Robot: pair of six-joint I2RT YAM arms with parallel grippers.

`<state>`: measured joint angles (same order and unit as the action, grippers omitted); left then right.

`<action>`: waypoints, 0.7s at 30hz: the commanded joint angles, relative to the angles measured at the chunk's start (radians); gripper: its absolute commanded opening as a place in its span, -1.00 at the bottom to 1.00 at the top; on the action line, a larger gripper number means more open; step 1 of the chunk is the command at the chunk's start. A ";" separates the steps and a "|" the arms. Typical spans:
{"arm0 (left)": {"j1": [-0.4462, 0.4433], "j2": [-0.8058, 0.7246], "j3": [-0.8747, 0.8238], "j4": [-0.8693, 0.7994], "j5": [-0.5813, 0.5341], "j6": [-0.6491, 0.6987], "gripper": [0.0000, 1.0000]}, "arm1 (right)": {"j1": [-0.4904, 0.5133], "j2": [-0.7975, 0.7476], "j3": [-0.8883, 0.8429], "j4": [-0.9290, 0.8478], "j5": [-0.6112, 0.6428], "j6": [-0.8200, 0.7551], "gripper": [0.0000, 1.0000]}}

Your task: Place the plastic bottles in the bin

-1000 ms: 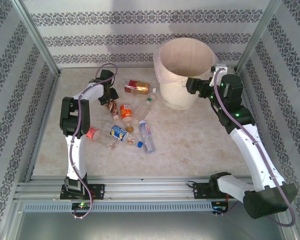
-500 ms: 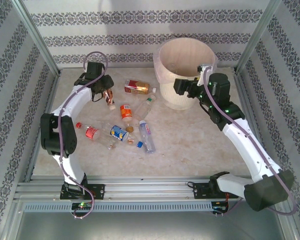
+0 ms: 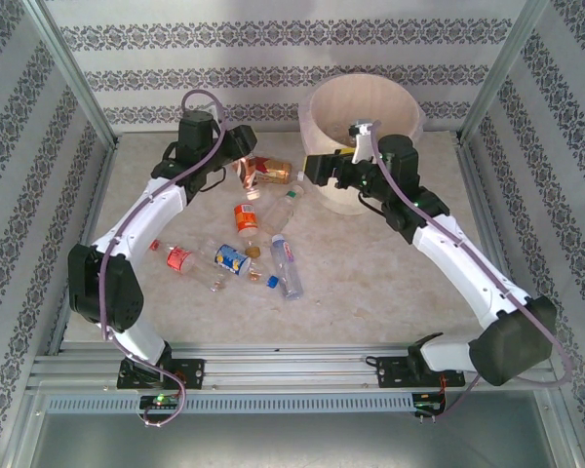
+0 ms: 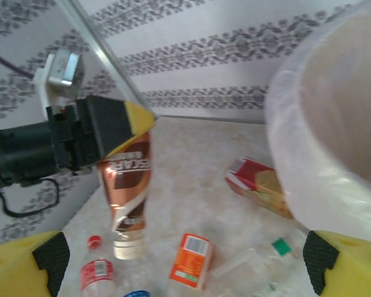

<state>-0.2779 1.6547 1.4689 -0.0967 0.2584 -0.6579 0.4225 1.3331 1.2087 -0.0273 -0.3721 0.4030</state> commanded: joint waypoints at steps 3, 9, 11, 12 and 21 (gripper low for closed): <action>-0.047 -0.016 -0.018 0.233 0.101 -0.077 -0.01 | 0.057 0.052 0.011 0.125 -0.138 0.058 0.96; -0.073 0.010 0.025 0.288 0.205 -0.148 0.00 | 0.083 0.141 0.021 0.206 -0.141 0.162 0.96; -0.082 0.007 0.026 0.296 0.225 -0.160 0.00 | 0.093 0.168 0.042 0.210 -0.151 0.172 0.96; -0.089 0.002 0.025 0.295 0.226 -0.160 0.00 | 0.100 0.180 0.049 0.218 -0.152 0.171 0.96; -0.121 -0.024 0.002 0.314 0.237 -0.186 0.01 | 0.114 0.237 0.076 0.286 -0.194 0.184 0.87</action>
<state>-0.3889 1.6566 1.4624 0.1375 0.4679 -0.8093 0.5285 1.5627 1.2491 0.1883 -0.5343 0.5686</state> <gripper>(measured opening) 0.534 0.958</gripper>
